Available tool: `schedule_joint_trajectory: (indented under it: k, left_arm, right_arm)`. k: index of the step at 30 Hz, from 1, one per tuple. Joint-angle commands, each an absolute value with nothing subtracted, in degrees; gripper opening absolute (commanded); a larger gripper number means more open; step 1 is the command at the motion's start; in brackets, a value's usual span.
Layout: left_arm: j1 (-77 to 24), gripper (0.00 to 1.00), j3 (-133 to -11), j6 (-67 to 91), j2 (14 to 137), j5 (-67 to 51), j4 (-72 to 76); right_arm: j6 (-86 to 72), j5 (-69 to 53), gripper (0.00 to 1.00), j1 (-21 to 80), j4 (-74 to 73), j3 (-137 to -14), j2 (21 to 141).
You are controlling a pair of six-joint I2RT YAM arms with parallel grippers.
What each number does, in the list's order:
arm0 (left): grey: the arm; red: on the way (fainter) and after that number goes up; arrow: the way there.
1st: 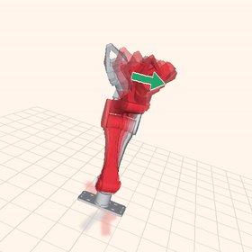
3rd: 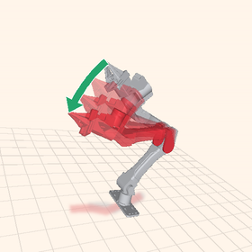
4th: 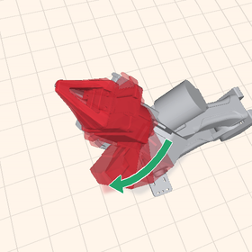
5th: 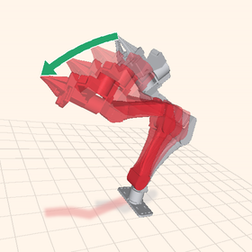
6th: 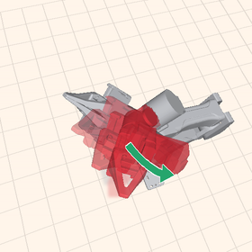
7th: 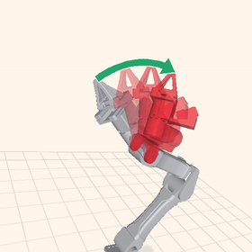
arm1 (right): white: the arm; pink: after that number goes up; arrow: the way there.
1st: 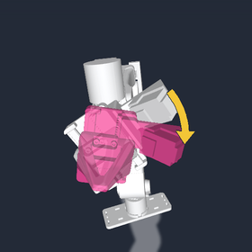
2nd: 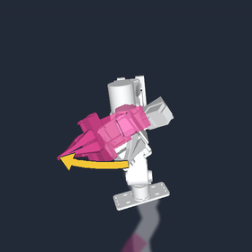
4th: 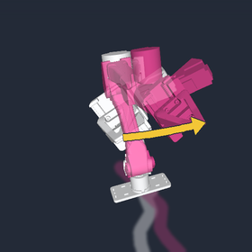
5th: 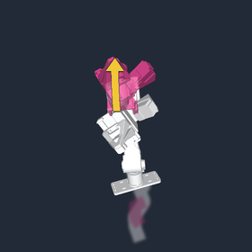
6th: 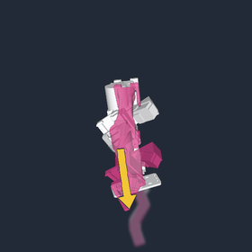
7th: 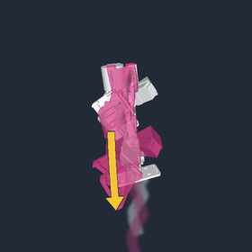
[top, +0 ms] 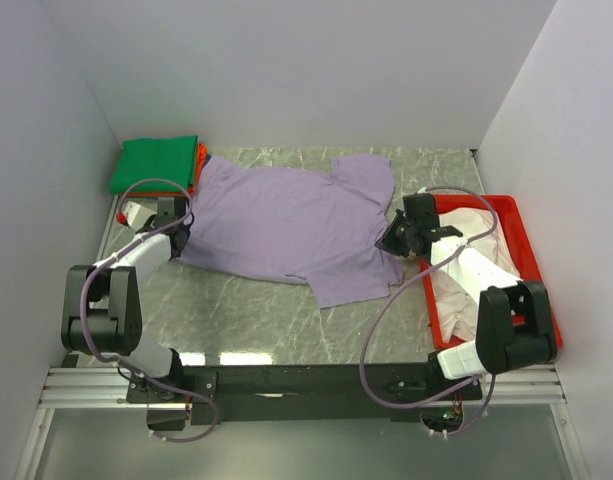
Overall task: Fold and stack the t-shirts
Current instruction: Fold the tshirt
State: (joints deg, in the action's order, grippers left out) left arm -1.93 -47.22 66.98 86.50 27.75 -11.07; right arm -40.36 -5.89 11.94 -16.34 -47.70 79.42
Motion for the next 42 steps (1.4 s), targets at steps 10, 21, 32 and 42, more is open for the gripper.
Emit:
schedule_joint_trajectory:
  k: [10, 21, 32, 42]
  left_arm:
    - [-2.1, 0.15, -55.8, 67.3, 91.7, 30.9, -15.7]
    - [-2.1, 0.15, -57.6, 66.7, 91.8, 30.5, -15.8]
    - [-2.0, 0.16, -59.4, 65.5, 93.3, 30.7, -16.2]
    - [-1.7, 0.19, -61.6, 62.6, 96.5, 27.6, -14.1]
  right_arm:
    - [-39.3, -12.5, 0.0, 6.2, -11.3, -54.5, 85.2]
    - [-39.4, -13.8, 0.0, 3.3, -9.8, -52.3, 84.3]
    - [-39.6, -14.6, 0.0, 1.3, -8.1, -50.1, 84.3]
    - [-39.3, -16.6, 0.0, 0.4, -7.0, -49.7, 85.7]
